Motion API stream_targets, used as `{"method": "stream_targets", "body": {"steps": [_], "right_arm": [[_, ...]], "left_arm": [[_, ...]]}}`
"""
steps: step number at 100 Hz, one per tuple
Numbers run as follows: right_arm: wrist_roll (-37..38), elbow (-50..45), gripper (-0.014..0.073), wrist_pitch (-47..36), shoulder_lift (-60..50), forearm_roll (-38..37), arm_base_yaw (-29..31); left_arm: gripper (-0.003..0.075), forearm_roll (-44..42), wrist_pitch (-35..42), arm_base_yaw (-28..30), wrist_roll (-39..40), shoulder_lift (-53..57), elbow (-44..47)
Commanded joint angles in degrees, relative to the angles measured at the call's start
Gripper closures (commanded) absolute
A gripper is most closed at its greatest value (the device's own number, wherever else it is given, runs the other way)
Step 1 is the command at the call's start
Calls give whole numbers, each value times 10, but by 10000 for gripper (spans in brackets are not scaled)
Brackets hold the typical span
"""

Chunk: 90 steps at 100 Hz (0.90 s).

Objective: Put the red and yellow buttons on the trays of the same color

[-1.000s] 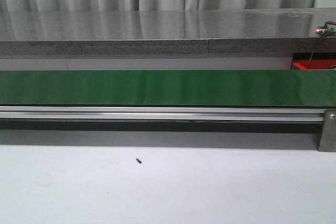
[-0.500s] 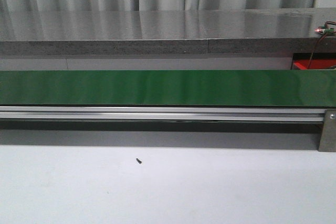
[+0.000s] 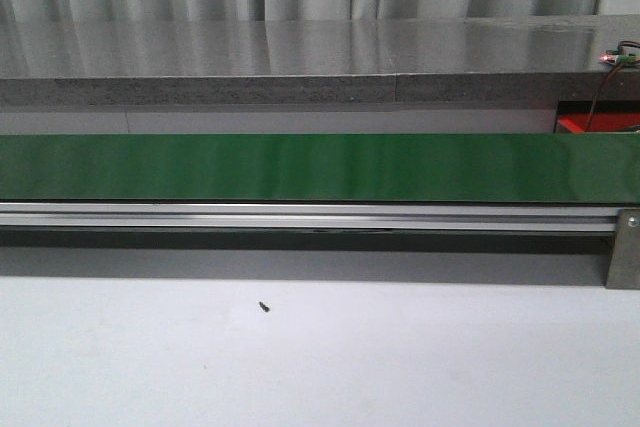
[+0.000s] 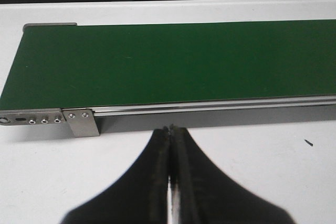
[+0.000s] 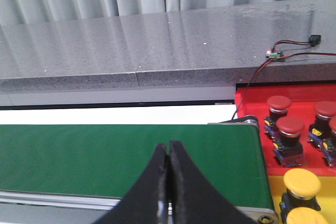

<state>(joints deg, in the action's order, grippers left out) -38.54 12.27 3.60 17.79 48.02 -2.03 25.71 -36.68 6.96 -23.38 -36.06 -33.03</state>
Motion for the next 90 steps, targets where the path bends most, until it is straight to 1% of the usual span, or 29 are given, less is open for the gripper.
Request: {"method": "stream_targets", "body": {"steps": [1,16,23,30,35,37,40,42,47,52,56,61,65,90], "right_arm": [[-3,5,715,-45,-4,10,0],[-3,-14,715,-57,-5,10,3],[28,-21,715,-55,-13,-29,9],[109,-28,715,-45,-21,-112,14],[183,-33,715,-41,-25,-202,14],[218,-35,715,-40,-26,-225,14],[275,-38,715,-41,-28,-281,14],[297,-40,715,-42,-29,-313,14],[378,-47,715,-51,-32,-383,14],[430,-55,715,-67,-35,-438,14],[454,-63,715,-82,-38,-470,14],[473,-77,715,-101,-45,-487,16],[474,-86,715,-107,-53,-487,19],[474,-129,715,-98,-146,-497,62]], "left_arm": [[740,17,31,-3,-1,1,-15],[740,17,31,-3,-1,1,-15],[740,17,31,-3,-1,1,-15],[740,17,31,-3,-1,1,-15],[740,17,31,-3,-1,1,-15],[740,17,31,-3,-1,1,-15],[740,17,31,-3,-1,1,-15],[740,17,31,-3,-1,1,-15],[740,17,31,-3,-1,1,-15],[740,17,31,-3,-1,1,-15],[740,17,31,-3,-1,1,-15],[740,17,31,-3,-1,1,-15],[740,17,31,-3,-1,1,-15],[740,17,31,-3,-1,1,-15]]}}
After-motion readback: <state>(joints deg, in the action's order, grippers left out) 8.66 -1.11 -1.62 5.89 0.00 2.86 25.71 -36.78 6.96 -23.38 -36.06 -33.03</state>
